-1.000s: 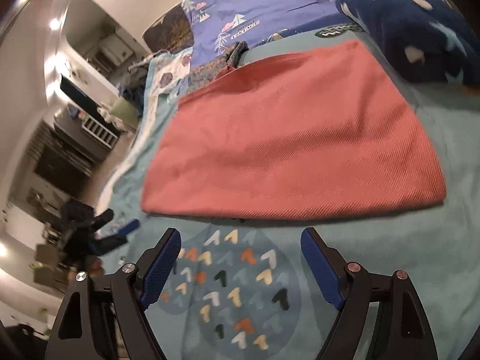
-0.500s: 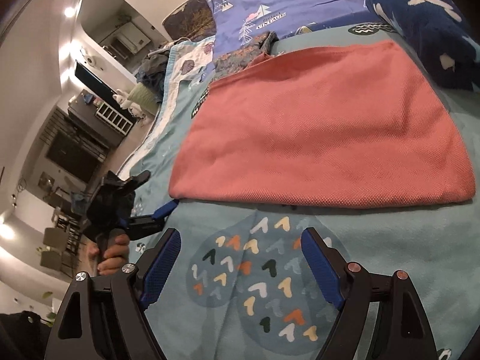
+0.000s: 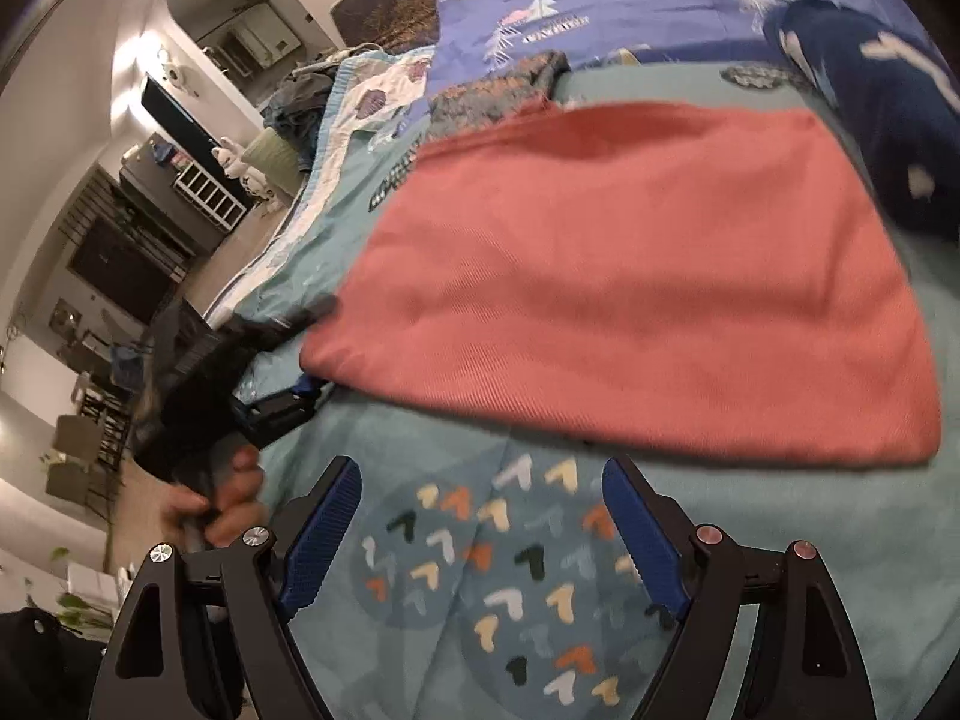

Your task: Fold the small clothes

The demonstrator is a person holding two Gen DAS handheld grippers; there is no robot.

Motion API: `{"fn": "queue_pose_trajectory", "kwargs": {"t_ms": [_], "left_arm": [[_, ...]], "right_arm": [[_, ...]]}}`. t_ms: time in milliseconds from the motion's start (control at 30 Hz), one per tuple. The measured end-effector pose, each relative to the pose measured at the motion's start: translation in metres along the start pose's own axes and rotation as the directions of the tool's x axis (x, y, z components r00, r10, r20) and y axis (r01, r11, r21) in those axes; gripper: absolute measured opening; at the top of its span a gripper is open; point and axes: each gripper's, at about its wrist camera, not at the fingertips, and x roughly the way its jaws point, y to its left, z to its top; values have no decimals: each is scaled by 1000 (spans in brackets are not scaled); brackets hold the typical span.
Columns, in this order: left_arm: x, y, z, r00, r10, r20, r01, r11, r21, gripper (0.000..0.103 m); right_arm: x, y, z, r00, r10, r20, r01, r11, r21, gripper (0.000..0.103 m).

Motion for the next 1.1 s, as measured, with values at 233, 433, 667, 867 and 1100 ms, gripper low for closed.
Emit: {"fn": "queue_pose_trajectory", "kwargs": {"t_ms": [233, 433, 667, 867, 1100], "left_arm": [[-10, -13, -7, 994, 22, 109, -28, 999, 47, 6], [-11, -73, -21, 982, 10, 187, -58, 967, 249, 6], [0, -102, -46, 973, 43, 225, -130, 914, 385, 6], [5, -103, -54, 975, 34, 220, -126, 897, 423, 6], [3, -105, -53, 975, 38, 218, -130, 897, 423, 6]], "right_arm": [[5, 46, 105, 968, -248, -44, 227, 933, -279, 85], [41, 89, 177, 953, -258, -158, 195, 923, -332, 85], [127, 128, 199, 840, -446, -309, 249, 823, -511, 85], [179, 147, 184, 746, -593, -303, 297, 704, -646, 85], [197, 139, 170, 708, -638, -303, 319, 671, -669, 24]]}}
